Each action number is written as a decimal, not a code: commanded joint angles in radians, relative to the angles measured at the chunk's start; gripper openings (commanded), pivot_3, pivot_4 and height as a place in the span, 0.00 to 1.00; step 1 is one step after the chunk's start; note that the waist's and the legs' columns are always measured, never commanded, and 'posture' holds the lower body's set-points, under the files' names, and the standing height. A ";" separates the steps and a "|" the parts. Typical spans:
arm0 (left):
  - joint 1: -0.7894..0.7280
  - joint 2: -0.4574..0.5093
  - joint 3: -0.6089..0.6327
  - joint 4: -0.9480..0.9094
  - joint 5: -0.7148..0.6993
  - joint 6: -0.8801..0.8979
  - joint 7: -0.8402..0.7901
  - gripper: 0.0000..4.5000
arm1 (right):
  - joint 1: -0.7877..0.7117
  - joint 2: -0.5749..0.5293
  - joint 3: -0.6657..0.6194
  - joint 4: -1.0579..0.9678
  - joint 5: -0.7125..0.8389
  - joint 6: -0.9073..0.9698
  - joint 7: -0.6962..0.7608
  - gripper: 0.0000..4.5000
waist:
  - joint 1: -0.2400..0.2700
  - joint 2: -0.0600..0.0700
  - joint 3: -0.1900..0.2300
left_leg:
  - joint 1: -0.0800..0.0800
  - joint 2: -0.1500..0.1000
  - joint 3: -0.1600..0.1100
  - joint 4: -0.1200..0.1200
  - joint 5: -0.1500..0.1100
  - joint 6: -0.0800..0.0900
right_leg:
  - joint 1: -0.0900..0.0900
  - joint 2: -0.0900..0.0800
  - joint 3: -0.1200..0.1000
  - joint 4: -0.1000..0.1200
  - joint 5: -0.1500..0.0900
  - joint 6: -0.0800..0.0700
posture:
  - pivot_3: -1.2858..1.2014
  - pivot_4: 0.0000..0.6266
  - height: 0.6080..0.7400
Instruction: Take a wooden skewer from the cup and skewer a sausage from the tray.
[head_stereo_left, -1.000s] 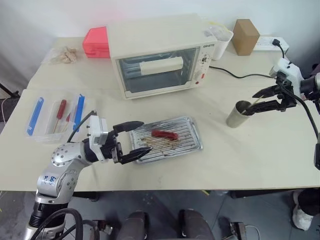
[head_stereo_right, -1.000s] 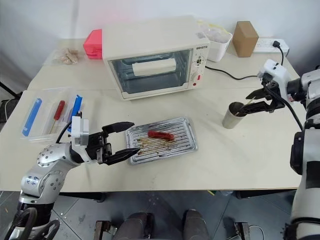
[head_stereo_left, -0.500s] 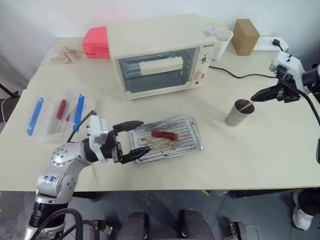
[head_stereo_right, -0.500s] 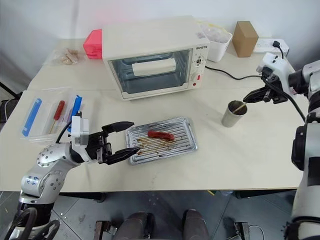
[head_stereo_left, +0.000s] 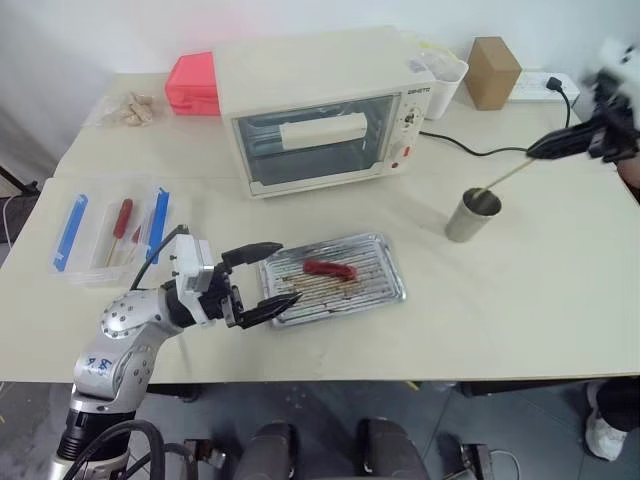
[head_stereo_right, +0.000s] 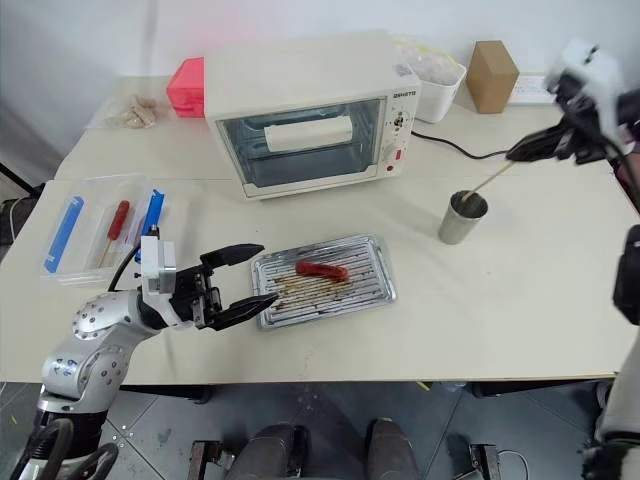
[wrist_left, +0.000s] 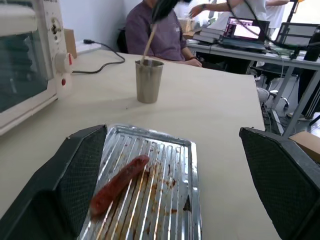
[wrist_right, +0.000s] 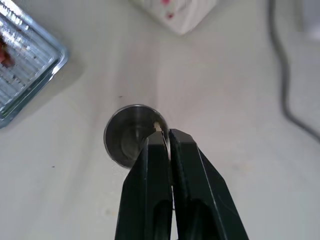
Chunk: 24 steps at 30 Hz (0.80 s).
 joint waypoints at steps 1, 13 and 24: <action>0.026 0.021 0.047 -0.032 -0.007 -0.021 -0.005 1.00 | -0.072 -0.050 0.012 -0.045 0.096 0.025 0.072 0.01 | -0.001 0.000 0.000 | 0.000 0.000 0.000 0.000 0.000 0.000 | 0.000 0.000 0.000 0.000 0.000 0.000 | 0.52 0.24 1.00; 0.151 0.086 0.179 -0.009 -0.020 -0.012 -0.019 1.00 | 0.362 -0.135 0.048 -0.674 0.864 0.307 0.072 0.01 | 0.001 0.000 0.000 | 0.001 0.002 -0.001 0.002 -0.001 -0.001 | 0.002 -0.001 -0.001 0.000 0.000 0.000 | 0.52 0.24 1.00; 0.283 0.132 0.257 -0.113 -0.128 0.084 -0.041 1.00 | 0.908 0.079 -0.244 -1.267 1.063 0.375 -0.034 0.01 | 0.021 0.000 0.000 | 0.000 0.003 -0.003 0.009 -0.001 -0.001 | 0.003 -0.002 -0.001 0.003 0.000 0.000 | 0.52 0.24 1.00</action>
